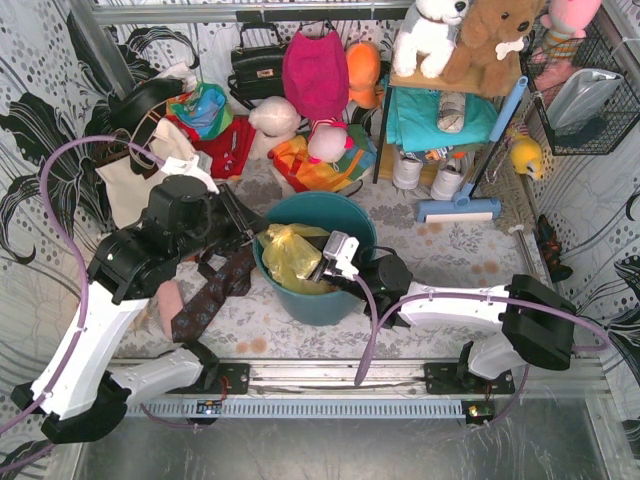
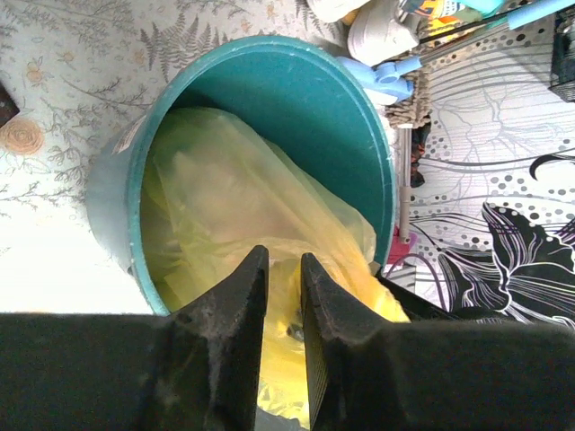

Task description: Tie the trash bag

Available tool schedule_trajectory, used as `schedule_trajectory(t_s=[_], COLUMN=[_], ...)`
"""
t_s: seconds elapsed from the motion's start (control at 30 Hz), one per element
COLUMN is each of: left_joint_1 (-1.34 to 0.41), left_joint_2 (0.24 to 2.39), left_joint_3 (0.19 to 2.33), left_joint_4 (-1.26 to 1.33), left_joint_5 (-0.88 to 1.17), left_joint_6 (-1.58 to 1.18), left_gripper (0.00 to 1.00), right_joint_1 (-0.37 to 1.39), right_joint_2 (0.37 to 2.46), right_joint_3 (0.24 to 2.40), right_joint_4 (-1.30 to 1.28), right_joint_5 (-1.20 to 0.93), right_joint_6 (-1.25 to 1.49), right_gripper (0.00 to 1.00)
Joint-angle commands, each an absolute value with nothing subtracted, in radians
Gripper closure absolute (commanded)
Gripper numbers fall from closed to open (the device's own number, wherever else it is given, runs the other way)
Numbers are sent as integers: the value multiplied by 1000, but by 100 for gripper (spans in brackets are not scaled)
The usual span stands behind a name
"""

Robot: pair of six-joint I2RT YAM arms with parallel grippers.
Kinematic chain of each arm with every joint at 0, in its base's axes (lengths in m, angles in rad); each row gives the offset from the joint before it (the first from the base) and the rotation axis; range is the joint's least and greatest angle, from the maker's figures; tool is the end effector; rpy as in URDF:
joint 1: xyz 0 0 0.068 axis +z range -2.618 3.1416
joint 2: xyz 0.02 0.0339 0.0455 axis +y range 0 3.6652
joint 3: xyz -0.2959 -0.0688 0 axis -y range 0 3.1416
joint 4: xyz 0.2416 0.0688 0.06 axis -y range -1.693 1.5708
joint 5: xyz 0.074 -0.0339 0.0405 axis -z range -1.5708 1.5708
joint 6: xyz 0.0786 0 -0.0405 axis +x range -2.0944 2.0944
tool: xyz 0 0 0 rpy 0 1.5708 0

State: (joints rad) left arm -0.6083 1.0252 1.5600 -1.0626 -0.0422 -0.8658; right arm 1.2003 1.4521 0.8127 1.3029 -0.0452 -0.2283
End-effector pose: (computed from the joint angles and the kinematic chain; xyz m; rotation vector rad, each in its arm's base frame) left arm 0.1459 -0.0976 0.4644 -0.3107 2.1907 -0.8198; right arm 0.1179 0.3134 0.4052 -0.6510 0.6841 0.9225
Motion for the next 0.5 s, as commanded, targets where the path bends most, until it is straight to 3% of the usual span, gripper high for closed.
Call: schedule_trajectory(t_s=[0.0,0.47], left_joint_1=[-612,-612], left_joint_2=[1009,945], left_joint_3=[1517,1465], left_joint_4=[-1069,-1050], left_joint_5=[-76,-32], left_joint_6=[-888,-936], left_gripper=[72,99], right_joint_1=[1204,1204], right_joint_2=[1470,1590], right_joint_3=[794,830], right_joint_4=[1445,1588], right_joint_5=[-71,140], right_joint_6=[-193,-293], right_gripper=[100,100])
